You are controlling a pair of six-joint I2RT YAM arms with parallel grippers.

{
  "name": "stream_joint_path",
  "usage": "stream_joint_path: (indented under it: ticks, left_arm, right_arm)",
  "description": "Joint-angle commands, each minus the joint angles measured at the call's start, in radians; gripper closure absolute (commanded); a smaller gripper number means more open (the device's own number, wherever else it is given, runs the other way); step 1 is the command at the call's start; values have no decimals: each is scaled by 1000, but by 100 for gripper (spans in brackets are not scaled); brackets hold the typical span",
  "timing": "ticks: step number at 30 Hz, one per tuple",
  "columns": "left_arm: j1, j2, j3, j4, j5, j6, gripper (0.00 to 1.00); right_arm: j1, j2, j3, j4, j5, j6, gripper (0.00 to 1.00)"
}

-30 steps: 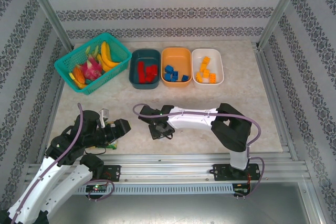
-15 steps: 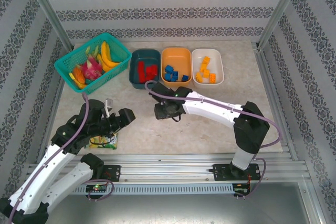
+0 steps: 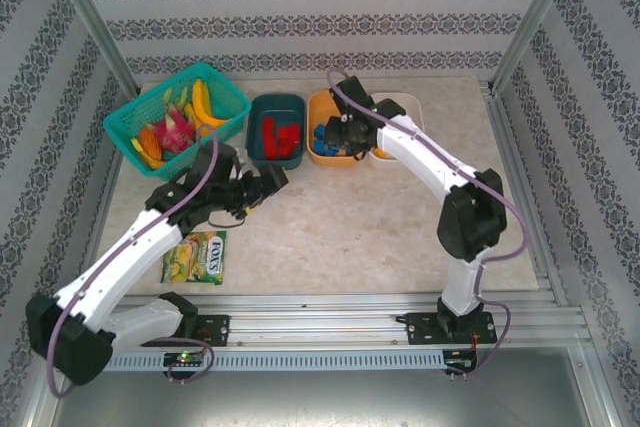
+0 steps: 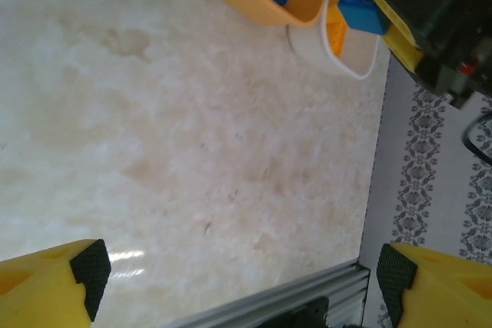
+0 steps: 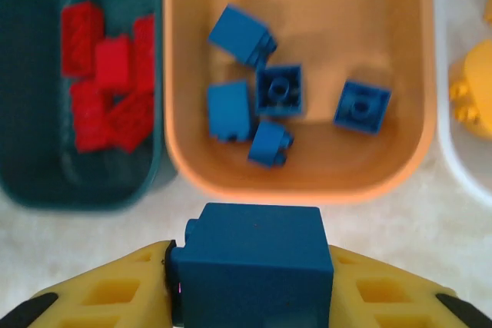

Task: Sort the legos into containers by color

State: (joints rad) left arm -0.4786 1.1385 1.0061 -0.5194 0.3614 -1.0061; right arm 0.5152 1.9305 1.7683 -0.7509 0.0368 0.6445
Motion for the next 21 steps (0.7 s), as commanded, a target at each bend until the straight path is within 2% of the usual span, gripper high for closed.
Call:
stream_joint_path:
  ticks: [1, 8, 15, 21]
  left_arm:
    - [0, 121, 84, 137, 16, 44, 8]
    - [41, 371, 285, 182, 47, 92, 8]
    - [80, 565, 453, 204, 88, 121, 8]
    - [88, 659, 572, 167, 105, 148, 8]
  right_arm:
    - [-35, 119, 136, -22, -7, 36, 77]
    - [-83, 387, 469, -114, 35, 120, 76]
    - [-138, 572, 628, -122, -10, 227, 76]
    - [-154, 677, 754, -156, -63, 243, 72]
